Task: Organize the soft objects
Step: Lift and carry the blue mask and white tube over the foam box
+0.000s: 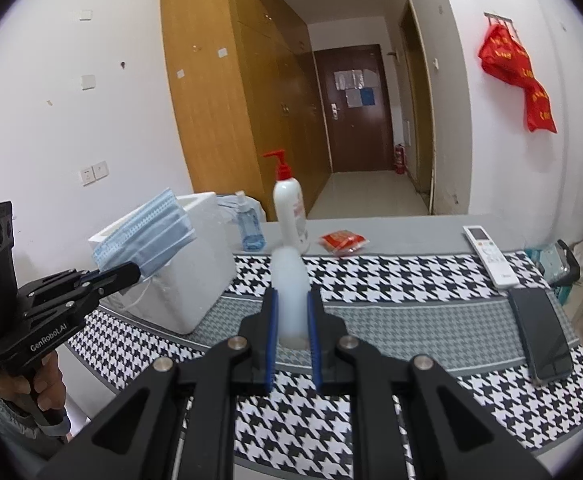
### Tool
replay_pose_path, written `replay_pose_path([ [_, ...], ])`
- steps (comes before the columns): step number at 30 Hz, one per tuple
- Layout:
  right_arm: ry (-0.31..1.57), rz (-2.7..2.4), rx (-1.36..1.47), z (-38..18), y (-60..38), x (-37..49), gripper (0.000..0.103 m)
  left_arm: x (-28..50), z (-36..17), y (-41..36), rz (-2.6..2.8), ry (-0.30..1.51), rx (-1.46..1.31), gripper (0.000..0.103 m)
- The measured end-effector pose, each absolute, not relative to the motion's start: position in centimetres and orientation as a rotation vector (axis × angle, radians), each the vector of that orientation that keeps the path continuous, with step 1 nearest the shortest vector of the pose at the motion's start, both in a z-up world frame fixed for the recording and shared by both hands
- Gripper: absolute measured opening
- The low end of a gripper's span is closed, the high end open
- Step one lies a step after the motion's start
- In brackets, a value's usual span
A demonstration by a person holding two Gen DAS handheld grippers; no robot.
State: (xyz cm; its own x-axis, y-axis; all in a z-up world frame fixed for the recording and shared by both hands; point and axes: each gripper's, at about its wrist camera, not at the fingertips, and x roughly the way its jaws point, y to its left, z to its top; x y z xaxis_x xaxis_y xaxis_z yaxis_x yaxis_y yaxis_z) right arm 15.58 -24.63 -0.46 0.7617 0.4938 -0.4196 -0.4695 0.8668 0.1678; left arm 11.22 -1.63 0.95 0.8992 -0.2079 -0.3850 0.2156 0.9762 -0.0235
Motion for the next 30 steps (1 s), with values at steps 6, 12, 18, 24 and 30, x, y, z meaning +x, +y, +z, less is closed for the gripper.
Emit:
replay_pose_path([
  [6, 0.441, 0.552, 0.025, 0.6, -23.0, 14.8, 0.017, 10.1, 1.8, 0.0, -0.173, 0.375, 0.008, 0.005],
  [12, 0.43, 0.585, 0.022, 1.1, -21.9, 15.0, 0.017, 9.4, 2.7, 0.8, -0.129, 0.352, 0.003, 0.005],
  [18, 0.401, 0.62, 0.01, 2.2, -20.7, 14.8, 0.017, 8.6, 3.8, 1.8, -0.101, 0.32, 0.006, 0.005],
  [24, 0.386, 0.653, 0.002, 3.0, -19.3, 15.1, 0.017, 7.8, 4.3, 3.0, -0.059, 0.304, 0.003, 0.005],
  [30, 0.388, 0.685, -0.019, 3.3, -17.6, 15.4, 0.017, 7.3, 4.6, 4.3, 0.005, 0.298, 0.002, 0.005],
])
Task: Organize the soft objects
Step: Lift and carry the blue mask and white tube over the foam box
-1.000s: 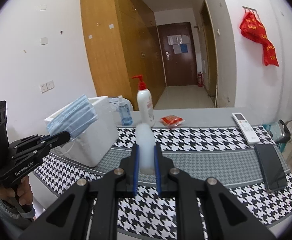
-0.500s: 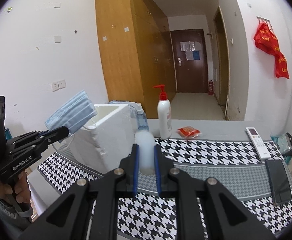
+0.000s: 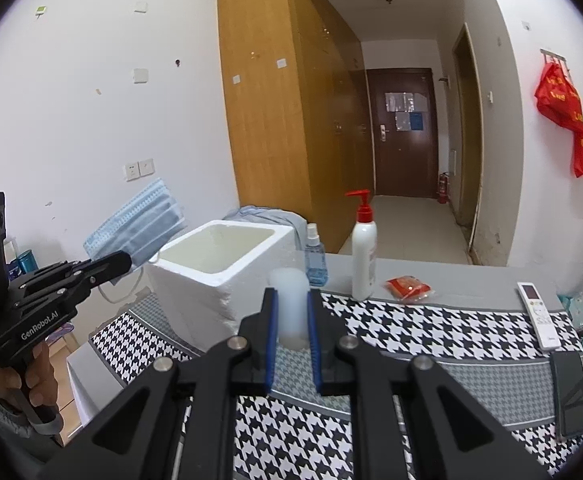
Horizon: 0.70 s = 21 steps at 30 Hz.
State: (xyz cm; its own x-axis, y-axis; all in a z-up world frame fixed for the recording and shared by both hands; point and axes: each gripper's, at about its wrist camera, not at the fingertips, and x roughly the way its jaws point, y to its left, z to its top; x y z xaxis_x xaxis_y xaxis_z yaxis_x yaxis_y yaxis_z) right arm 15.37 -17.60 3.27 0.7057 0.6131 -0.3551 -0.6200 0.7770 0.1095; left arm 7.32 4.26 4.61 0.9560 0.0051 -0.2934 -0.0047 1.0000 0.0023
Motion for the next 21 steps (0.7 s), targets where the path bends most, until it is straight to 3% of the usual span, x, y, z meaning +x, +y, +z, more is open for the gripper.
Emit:
replay_pose_path([
  [21, 0.37, 0.777, -0.06, 4.5, -12.5, 16.2, 0.017, 5.9, 4.4, 8.8, 0.166, 0.306, -0.013, 0.005],
])
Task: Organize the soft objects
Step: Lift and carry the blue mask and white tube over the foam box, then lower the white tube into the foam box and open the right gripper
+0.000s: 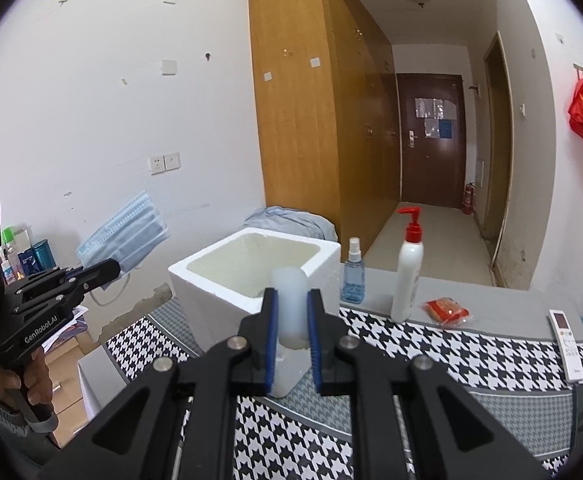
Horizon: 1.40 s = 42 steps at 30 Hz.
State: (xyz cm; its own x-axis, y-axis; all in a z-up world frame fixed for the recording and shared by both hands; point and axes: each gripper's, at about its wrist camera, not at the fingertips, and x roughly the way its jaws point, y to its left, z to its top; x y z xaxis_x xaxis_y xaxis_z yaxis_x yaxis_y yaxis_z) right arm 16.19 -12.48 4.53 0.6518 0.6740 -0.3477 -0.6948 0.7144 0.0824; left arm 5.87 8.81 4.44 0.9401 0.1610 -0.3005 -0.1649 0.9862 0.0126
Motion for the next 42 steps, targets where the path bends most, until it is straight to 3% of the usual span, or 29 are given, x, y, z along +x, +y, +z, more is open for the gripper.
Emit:
replay_pose_path([
  [42, 0.471, 0.822, -0.134, 3.6, -2.0, 22.0, 0.018, 8.2, 2.9, 14.8, 0.206, 0.315, -0.09, 0.005],
])
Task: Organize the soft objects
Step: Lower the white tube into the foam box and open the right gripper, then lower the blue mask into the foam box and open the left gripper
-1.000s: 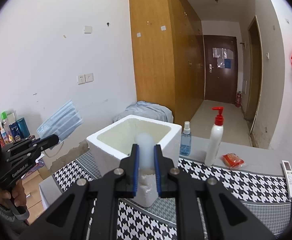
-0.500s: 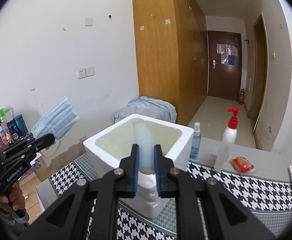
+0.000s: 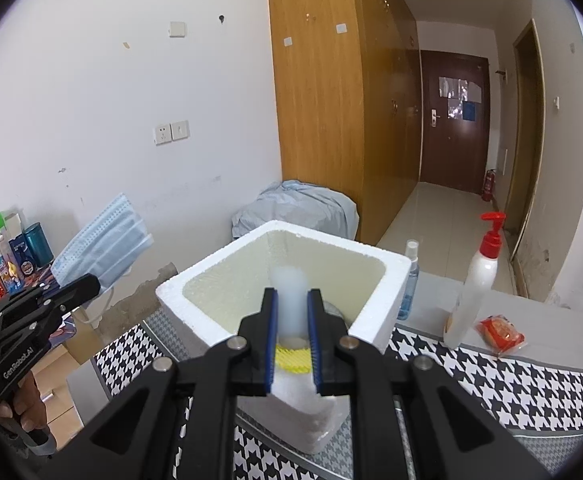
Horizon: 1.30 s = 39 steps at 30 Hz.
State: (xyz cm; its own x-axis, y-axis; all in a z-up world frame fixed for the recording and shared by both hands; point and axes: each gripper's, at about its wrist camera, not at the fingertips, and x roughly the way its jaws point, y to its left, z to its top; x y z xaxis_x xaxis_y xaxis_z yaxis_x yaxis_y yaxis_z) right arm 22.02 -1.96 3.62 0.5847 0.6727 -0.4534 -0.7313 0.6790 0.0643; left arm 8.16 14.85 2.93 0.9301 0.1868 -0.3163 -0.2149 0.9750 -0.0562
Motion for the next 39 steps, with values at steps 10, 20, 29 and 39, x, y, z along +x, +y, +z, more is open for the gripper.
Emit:
replay_pose_path([
  [10, 0.506, 0.816, -0.128, 2.9, -0.9, 23.4, 0.018, 8.1, 3.1, 15.2, 0.213, 0.306, -0.089, 0.005],
  [20, 0.496, 0.813, -0.14, 2.4, -0.6, 23.5, 0.036, 8.4, 3.6, 15.4, 0.205, 0.296, -0.088, 0.005],
  [29, 0.454, 0.808, -0.121, 3.1, -1.5, 22.7, 0.072, 9.1, 4.5, 14.5, 0.172, 0.301, -0.076, 0.005],
  [39, 0.423, 0.774, -0.117, 3.4, -2.9, 21.9, 0.086, 10.1, 4.9, 13.9, 0.137, 0.326, -0.086, 0.005],
])
